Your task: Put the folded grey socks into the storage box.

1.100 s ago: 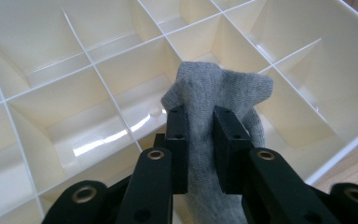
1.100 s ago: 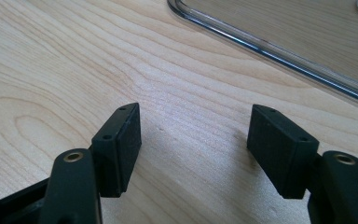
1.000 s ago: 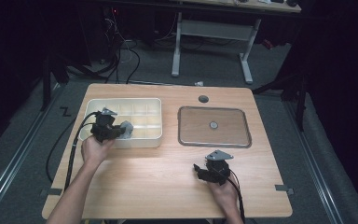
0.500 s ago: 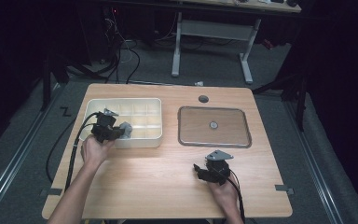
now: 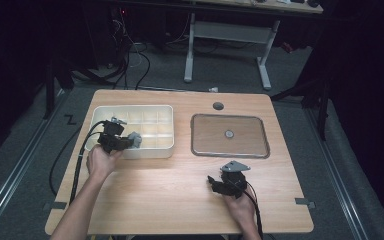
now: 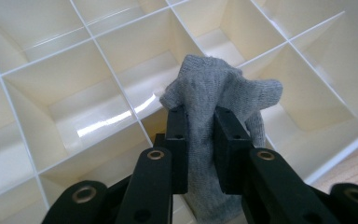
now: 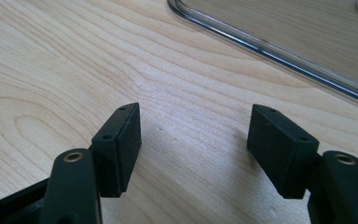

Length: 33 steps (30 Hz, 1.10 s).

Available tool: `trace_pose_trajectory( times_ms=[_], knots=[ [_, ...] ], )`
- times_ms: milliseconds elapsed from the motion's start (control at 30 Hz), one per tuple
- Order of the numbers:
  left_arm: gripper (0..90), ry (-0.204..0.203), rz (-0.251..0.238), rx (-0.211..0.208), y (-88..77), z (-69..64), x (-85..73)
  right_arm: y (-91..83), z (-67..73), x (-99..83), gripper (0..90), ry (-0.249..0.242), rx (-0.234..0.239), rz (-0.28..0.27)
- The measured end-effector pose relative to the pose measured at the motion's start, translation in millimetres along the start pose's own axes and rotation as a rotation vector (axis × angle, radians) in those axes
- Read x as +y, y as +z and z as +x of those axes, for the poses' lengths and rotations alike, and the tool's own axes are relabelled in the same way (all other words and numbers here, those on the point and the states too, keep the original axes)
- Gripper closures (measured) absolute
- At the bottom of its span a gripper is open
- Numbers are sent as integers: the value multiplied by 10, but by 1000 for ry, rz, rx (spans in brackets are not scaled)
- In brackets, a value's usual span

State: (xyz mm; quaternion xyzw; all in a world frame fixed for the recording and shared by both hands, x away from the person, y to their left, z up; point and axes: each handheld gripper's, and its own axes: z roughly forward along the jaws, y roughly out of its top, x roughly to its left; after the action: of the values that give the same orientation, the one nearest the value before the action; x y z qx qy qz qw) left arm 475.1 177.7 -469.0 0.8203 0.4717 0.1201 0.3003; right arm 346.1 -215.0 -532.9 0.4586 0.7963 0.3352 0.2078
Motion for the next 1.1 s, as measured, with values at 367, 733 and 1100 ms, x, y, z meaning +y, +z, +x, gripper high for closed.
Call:
trace_pose_trajectory(
  times_ms=[367,733,1100],
  knots=[
    [775,-16,29,-10,22,14,3,0,0,0,353,0,0,0],
    [768,-41,68,-23,80,22,-25,1,-1,0,352,1,1,0],
    [564,-54,-36,-38,-141,19,5,1,-1,1,352,1,0,0]
  ],
)
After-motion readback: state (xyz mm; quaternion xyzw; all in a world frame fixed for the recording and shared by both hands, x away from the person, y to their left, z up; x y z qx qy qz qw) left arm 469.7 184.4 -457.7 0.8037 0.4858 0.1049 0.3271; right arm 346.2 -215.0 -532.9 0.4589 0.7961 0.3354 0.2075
